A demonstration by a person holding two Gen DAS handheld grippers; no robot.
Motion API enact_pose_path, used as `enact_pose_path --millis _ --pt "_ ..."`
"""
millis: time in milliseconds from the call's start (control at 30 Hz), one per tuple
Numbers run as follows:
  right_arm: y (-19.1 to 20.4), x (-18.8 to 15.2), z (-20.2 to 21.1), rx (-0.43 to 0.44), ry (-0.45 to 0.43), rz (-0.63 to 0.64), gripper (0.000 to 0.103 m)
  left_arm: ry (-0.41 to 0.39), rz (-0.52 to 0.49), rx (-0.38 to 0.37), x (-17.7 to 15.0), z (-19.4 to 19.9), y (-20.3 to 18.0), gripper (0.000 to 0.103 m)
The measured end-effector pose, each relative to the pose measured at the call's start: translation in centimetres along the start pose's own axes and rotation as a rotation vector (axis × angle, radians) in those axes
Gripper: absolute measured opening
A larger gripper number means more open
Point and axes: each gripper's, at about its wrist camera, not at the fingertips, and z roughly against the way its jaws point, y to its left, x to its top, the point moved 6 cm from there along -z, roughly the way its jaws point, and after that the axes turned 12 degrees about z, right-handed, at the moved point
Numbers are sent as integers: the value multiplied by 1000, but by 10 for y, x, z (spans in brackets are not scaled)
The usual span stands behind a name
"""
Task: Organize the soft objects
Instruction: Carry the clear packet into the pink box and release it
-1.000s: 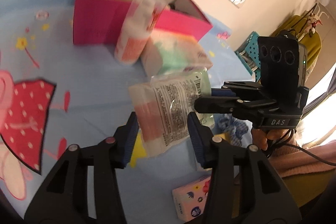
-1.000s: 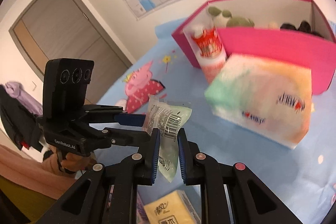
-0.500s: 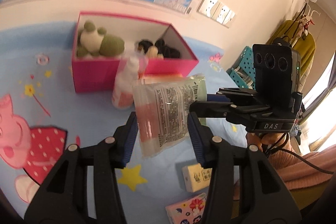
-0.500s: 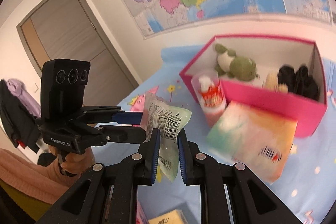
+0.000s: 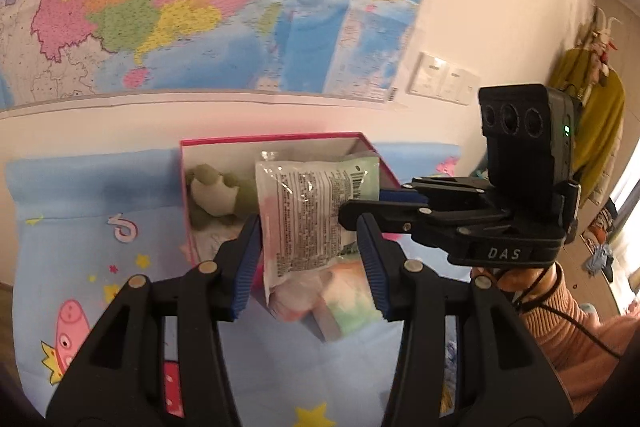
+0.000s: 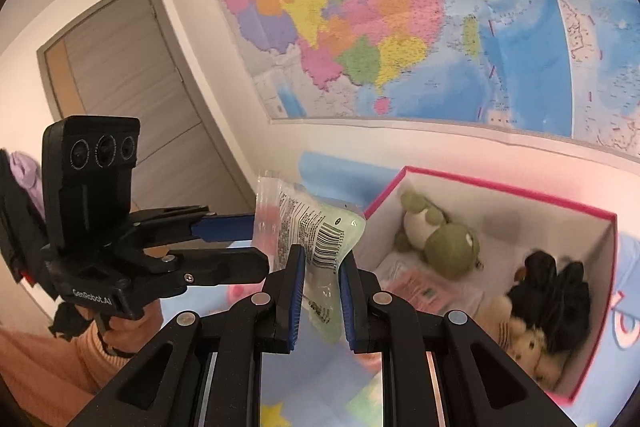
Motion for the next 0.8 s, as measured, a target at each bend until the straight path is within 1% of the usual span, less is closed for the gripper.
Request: enact_pose_path --millis 200,400,700,800 --pt "-25 3 -21 4 26 -29 16 28 41 30 9 -25 18 49" --pt "-47 -6 -44 5 78 -66 16 71 81 57 9 -53 36 49" --pt "-63 -15 -73 6 145 -91 17 128 128 102 5 -76 55 49" --pt "-69 -18 -84 -17 182 -103 23 139 141 114 4 -79 60 49"
